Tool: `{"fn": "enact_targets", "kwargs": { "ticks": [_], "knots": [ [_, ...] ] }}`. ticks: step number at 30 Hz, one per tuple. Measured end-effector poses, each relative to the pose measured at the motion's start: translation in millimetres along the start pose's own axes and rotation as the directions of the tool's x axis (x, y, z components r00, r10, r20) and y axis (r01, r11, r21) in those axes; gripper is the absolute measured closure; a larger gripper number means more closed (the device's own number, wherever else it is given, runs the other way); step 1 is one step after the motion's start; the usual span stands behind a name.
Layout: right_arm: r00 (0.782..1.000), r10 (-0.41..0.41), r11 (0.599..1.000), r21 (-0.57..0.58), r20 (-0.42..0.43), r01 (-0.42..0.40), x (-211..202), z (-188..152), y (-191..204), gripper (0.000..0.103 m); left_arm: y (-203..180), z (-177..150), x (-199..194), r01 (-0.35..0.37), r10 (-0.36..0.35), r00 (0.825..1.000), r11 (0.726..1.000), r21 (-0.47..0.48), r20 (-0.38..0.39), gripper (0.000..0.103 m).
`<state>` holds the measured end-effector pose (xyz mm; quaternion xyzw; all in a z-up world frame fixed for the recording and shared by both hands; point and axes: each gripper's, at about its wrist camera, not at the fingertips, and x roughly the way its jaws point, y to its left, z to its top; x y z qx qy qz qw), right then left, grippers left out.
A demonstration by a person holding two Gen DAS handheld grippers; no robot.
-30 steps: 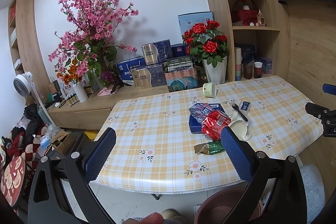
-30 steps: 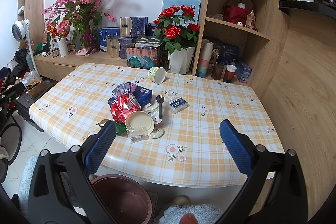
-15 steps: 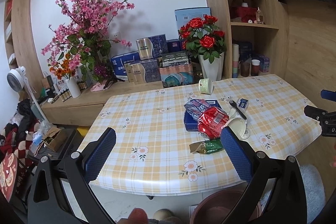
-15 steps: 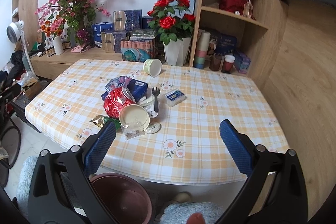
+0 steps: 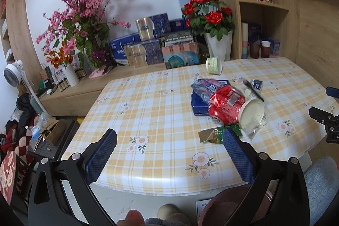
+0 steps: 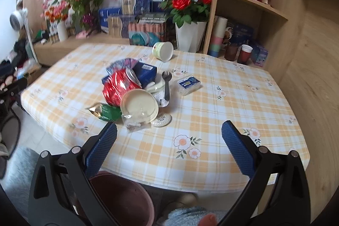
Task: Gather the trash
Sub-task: 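Reach the right gripper to the white plastic lid and grasp it while the left approaches the red can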
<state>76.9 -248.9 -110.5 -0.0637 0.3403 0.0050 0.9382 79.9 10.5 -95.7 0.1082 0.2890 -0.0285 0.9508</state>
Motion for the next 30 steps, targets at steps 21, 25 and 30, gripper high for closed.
{"fn": "enact_targets", "kwargs": {
  "ticks": [21, 25, 30],
  "knots": [
    [0.988, 0.121, 0.984, -0.122, -0.091, -0.132, 161.5, 18.1, 70.0, 0.006, 23.1, -12.1, 116.9, 0.016, -0.039, 0.985, 0.991, -0.134, -0.169, 0.005],
    [0.986, 0.112, 0.987, -0.099, -0.122, -0.124, 178.8, 18.6, 71.4, 0.006, 22.1, -15.5, 125.0, 0.031, -0.057, 0.981, 0.99, -0.138, -0.184, 0.006],
    [0.972, 0.17, 0.982, -0.056, -0.16, -0.181, 188.3, 15.7, 64.6, 0.011, 18.1, -18.7, 134.2, 0.072, -0.101, 0.974, 0.987, -0.145, -0.204, 0.013]
  ]
}}
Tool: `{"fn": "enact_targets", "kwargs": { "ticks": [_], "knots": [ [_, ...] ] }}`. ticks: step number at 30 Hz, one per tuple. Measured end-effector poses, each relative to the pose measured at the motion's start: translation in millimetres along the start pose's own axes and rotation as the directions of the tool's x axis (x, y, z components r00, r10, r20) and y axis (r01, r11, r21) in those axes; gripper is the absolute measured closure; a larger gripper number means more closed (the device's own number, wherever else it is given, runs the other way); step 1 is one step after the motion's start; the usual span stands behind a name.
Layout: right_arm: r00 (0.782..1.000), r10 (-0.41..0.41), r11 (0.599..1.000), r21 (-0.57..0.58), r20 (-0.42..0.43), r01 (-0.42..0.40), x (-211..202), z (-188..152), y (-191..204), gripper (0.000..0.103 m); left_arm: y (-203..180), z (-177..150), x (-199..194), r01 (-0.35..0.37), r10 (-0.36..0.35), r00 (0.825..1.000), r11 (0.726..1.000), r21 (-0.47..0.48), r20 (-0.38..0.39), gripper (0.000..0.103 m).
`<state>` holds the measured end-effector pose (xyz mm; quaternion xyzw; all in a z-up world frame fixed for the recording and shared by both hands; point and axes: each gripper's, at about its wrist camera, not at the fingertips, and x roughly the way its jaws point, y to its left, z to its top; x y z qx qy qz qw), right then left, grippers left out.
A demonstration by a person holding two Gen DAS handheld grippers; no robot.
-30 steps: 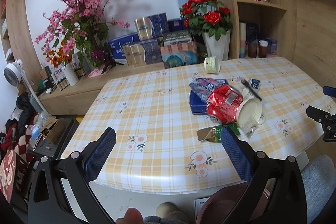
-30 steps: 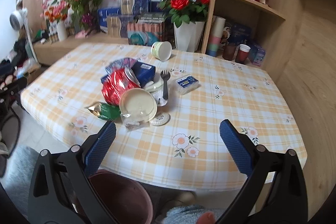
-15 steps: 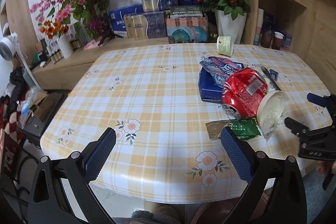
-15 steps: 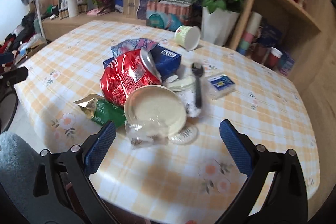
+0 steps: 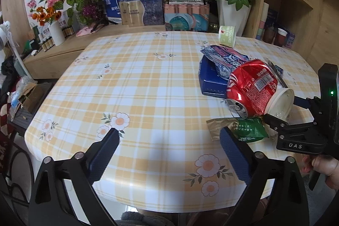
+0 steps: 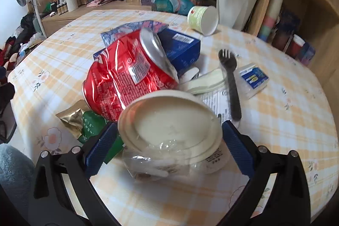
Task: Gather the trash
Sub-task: 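Reach the right gripper to the white plastic lid and grasp it while the left approaches the red can, then close the left gripper on the crushed red can while the right lifts the white lid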
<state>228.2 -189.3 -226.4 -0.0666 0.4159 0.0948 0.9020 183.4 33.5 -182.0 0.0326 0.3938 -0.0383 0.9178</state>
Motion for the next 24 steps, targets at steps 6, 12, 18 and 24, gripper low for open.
{"fn": "enact_targets", "kwargs": {
  "ticks": [6, 12, 18, 24],
  "knots": [
    [0.999, 0.037, 0.999, 0.038, 0.02, -0.038, -8.5, -2.9, -8.8, 0.017, -13.0, -0.2, 5.3, 0.054, -0.054, 0.998, 0.998, 0.021, -0.017, 0.022],
    [0.995, 0.053, 0.993, 0.106, 0.085, -0.062, -22.3, -1.6, -22.9, 0.017, -21.5, 1.4, 3.7, 0.083, -0.082, 0.997, 0.996, 0.036, -0.013, 0.023],
    [0.986, 0.034, 0.982, 0.176, 0.165, -0.064, -40.2, -3.0, -39.6, 0.017, -26.8, 0.5, 5.2, 0.119, -0.118, 0.993, 0.992, 0.03, -0.026, 0.023],
    [0.979, 0.005, 0.972, 0.23, 0.205, -0.053, -56.9, -7.8, -57.4, 0.017, -37.8, 3.4, 10.4, 0.189, -0.189, 0.981, 0.982, 0.01, -0.043, 0.028]
  ]
}}
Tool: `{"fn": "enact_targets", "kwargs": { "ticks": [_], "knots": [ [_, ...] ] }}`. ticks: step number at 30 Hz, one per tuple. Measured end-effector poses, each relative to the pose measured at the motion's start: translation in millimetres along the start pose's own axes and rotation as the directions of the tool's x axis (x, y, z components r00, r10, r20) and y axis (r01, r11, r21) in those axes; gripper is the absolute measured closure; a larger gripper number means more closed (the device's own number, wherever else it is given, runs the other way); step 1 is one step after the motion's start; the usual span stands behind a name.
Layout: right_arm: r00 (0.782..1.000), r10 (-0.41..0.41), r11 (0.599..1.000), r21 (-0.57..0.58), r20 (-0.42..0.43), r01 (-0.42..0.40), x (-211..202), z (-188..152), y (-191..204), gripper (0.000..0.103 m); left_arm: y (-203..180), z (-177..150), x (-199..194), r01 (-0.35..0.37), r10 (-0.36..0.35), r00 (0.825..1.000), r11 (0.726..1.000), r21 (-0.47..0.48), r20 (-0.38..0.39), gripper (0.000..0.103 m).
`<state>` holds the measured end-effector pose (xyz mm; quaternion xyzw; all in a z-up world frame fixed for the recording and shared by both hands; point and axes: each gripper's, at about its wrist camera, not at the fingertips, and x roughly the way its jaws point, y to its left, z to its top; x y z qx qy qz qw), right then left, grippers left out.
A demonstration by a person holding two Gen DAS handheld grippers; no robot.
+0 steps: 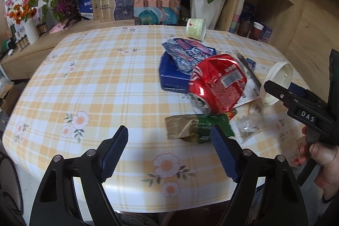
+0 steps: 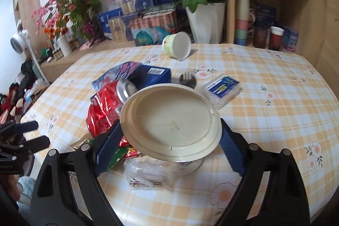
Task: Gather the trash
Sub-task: 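Close the left gripper on the crushed red can while the right lifts the white lid, then carry the red can with the left gripper toward the bin while the right drops the lid in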
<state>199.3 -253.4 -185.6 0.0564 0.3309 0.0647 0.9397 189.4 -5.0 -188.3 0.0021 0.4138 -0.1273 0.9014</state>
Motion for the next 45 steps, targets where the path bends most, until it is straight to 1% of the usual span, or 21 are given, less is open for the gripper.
{"fn": "enact_targets", "kwargs": {
  "ticks": [3, 7, 11, 15, 18, 22, 23, 24, 25, 27, 30, 33, 36, 42, 45],
  "knots": [
    [1.0, -0.012, 1.0, 0.013, 0.01, 0.012, -6.3, -1.3, -6.4, 0.017, -5.7, 5.9, 9.5, 0.061, -0.062, 0.998, 0.997, -0.049, -0.018, 0.034],
    [0.999, -0.041, 0.999, 0.018, 0.011, 0.041, -14.6, -4.2, -16.2, 0.017, -18.4, 17.2, 27.9, 0.118, -0.123, 0.991, 0.988, -0.099, -0.046, 0.041],
    [0.999, -0.051, 0.998, 0.036, 0.005, 0.051, -20.7, -9.4, -26.7, 0.017, -25.3, 28.5, 50.2, 0.114, -0.125, 0.99, 0.981, -0.156, -0.06, 0.044],
    [0.998, -0.055, 0.998, 0.042, -0.006, 0.056, -24.3, -14.8, -32.4, 0.017, -24.7, 36.9, 68.8, 0.102, -0.121, 0.99, 0.97, -0.22, -0.075, 0.044],
    [0.998, -0.056, 0.997, 0.044, -0.013, 0.056, -25.5, -17.4, -33.9, 0.017, -19.8, 38.6, 81.3, 0.107, -0.139, 0.986, 0.952, -0.288, -0.095, 0.045],
    [0.998, -0.05, 0.997, 0.049, -0.023, 0.051, -25.5, -22.6, -35.0, 0.017, -12.8, 38.2, 96.8, 0.126, -0.18, 0.977, 0.918, -0.377, -0.112, 0.048],
    [0.999, -0.048, 0.998, 0.049, -0.025, 0.049, -25.1, -23.6, -35.2, 0.017, -9.7, 37.3, 99.8, 0.145, -0.205, 0.973, 0.902, -0.408, -0.107, 0.05],
    [0.999, -0.047, 0.998, 0.049, -0.028, 0.048, -25.4, -25.5, -34.4, 0.017, -8.0, 36.6, 100.8, 0.171, -0.232, 0.968, 0.888, -0.426, -0.096, 0.062],
    [0.998, -0.045, 0.998, 0.048, -0.033, 0.047, -25.5, -27.1, -34.2, 0.017, -7.5, 36.0, 100.4, 0.179, -0.241, 0.966, 0.885, -0.429, -0.094, 0.07],
    [0.998, -0.044, 0.998, 0.048, -0.035, 0.046, -26.2, -29.4, -33.5, 0.017, -5.6, 35.6, 96.2, 0.19, -0.242, 0.968, 0.886, -0.424, -0.071, 0.073],
    [0.999, -0.04, 0.998, 0.051, -0.036, 0.042, -26.8, -31.1, -33.2, 0.017, -1.1, 34.6, 87.1, 0.217, -0.258, 0.965, 0.88, -0.423, -0.04, 0.078],
    [0.999, -0.035, 0.998, 0.051, -0.034, 0.037, -27.5, -31.3, -30.8, 0.017, -0.7, 35.0, 77.9, 0.235, -0.267, 0.963, 0.882, -0.409, -0.022, 0.078],
    [0.999, -0.029, 0.998, 0.046, -0.031, 0.03, -29.3, -30.7, -27.3, 0.017, -2.8, 36.6, 66.6, 0.241, -0.262, 0.965, 0.893, -0.38, -0.002, 0.078],
    [1.0, -0.015, 0.999, 0.037, -0.019, 0.015, -38.3, -28.2, -20.3, 0.017, -1.8, 39.8, 41.2, 0.232, -0.235, 0.971, 0.909, -0.348, 0.033, 0.078],
    [1.0, -0.008, 0.999, 0.032, -0.013, 0.008, -44.9, -28.5, -16.9, 0.017, -2.9, 40.9, 21.5, 0.222, -0.215, 0.975, 0.922, -0.318, 0.059, 0.078]
  ]
}}
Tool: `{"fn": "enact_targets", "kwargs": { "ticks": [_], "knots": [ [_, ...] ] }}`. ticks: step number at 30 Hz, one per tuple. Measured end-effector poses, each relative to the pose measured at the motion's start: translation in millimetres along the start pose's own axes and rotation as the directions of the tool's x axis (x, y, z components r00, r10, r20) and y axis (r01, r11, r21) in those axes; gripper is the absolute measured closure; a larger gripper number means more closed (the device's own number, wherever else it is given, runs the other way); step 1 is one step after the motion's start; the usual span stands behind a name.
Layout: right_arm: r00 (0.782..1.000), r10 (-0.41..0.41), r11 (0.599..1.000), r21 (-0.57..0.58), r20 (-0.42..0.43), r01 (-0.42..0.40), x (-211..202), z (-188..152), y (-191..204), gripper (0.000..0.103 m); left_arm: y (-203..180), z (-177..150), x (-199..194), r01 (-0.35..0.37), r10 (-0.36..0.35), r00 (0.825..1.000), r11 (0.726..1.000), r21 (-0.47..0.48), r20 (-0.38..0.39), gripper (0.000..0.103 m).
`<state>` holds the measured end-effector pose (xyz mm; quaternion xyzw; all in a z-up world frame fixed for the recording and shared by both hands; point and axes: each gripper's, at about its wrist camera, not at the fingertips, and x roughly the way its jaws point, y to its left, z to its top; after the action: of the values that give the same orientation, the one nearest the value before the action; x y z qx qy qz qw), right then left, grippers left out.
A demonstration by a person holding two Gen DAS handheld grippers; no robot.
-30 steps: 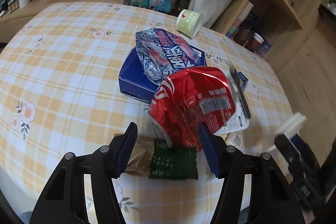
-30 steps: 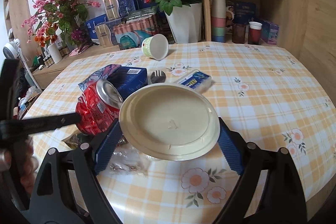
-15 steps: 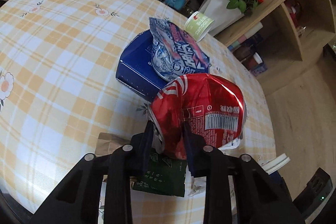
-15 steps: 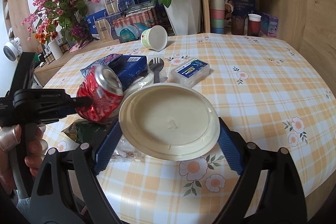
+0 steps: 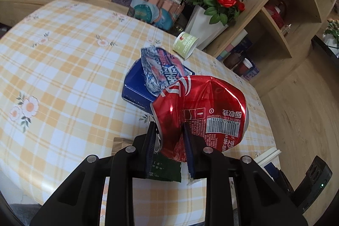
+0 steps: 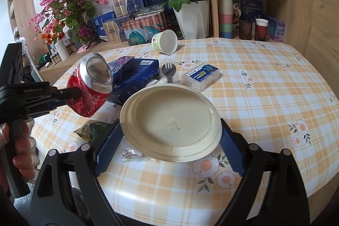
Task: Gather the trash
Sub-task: 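Carry the red can with the left gripper toward the bin while the right drops the lid in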
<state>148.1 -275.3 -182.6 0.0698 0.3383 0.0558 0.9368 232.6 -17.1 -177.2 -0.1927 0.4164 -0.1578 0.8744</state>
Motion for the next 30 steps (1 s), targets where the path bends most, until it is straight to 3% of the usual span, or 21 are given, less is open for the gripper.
{"fn": "enact_targets", "kwargs": {
  "ticks": [10, 19, 30],
  "knots": [
    [1.0, 0.03, 0.999, -0.038, 0.009, -0.03, -35.0, -11.3, 14.0, 0.016, -20.4, -16.1, -73.1, -0.007, -0.002, 0.996, 0.996, 0.09, 0.095, 0.078],
    [0.998, 0.065, 0.996, -0.065, -0.004, -0.065, -63.8, -34.0, 32.7, 0.016, -32.4, -42.0, -119.1, 0.021, -0.036, 0.992, 0.993, 0.119, 0.124, 0.078],
    [0.994, 0.105, 0.991, -0.085, -0.027, -0.107, -91.3, -68.7, 59.2, 0.016, -21.4, -86.4, -166.3, -0.031, 0.013, 0.988, 0.992, 0.122, 0.152, 0.078]
  ]
}}
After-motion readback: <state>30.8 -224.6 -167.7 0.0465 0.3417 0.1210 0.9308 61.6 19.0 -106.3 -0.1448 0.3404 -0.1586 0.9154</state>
